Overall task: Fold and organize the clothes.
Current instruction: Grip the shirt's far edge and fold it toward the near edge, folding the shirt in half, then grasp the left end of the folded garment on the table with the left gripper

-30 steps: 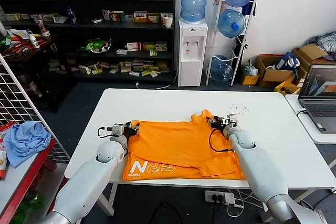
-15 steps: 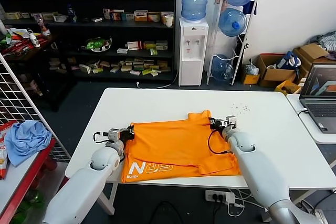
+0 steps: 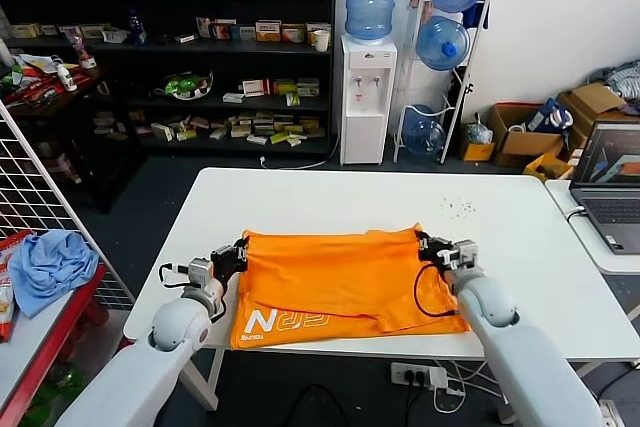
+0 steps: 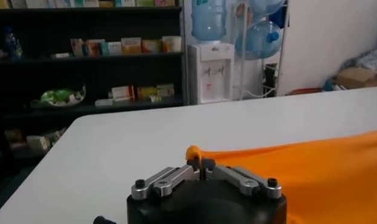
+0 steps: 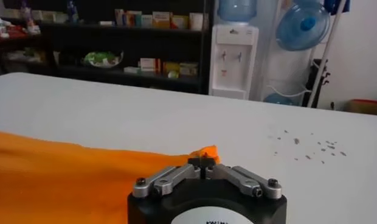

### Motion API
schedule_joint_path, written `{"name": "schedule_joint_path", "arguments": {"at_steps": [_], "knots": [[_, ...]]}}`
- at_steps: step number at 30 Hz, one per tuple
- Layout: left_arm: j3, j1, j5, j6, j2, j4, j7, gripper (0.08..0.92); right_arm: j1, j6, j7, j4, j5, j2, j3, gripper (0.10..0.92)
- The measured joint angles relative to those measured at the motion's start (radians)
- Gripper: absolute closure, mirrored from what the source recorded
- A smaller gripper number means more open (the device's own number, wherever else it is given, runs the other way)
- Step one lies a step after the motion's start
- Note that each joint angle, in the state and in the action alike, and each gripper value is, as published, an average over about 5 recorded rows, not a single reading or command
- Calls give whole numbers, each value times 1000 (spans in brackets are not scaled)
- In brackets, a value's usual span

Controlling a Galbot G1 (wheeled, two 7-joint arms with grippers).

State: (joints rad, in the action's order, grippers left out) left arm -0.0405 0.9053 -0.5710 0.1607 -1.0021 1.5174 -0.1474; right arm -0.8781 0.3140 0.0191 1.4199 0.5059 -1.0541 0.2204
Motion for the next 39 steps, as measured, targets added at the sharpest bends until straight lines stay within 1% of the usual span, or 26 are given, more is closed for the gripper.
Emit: {"name": "schedule_joint_path", "arguments": {"at_steps": [10, 17, 19, 21, 25, 29, 39], "knots": [[-39, 185, 41, 3, 61, 183, -33, 901, -265, 46, -52, 259, -6, 97, 100, 900], [-41, 289, 74, -12, 66, 233, -51, 901, -380, 79, -62, 343, -13, 127, 142, 894], [-39, 307, 84, -17, 63, 239, -59, 892, -398, 86, -63, 353, -14, 131, 149, 863], [-39, 320, 92, -25, 59, 243, -68, 850, -413, 90, -66, 361, -14, 133, 155, 818], [-45, 335, 98, -35, 59, 247, -84, 714, -433, 89, -73, 380, -13, 134, 165, 697], [-51, 342, 93, -36, 61, 247, -94, 602, -443, 84, -80, 398, -9, 133, 171, 584], [-58, 347, -11, 10, 41, 245, -121, 316, -463, 79, -92, 424, 1, 135, 184, 298]]}}
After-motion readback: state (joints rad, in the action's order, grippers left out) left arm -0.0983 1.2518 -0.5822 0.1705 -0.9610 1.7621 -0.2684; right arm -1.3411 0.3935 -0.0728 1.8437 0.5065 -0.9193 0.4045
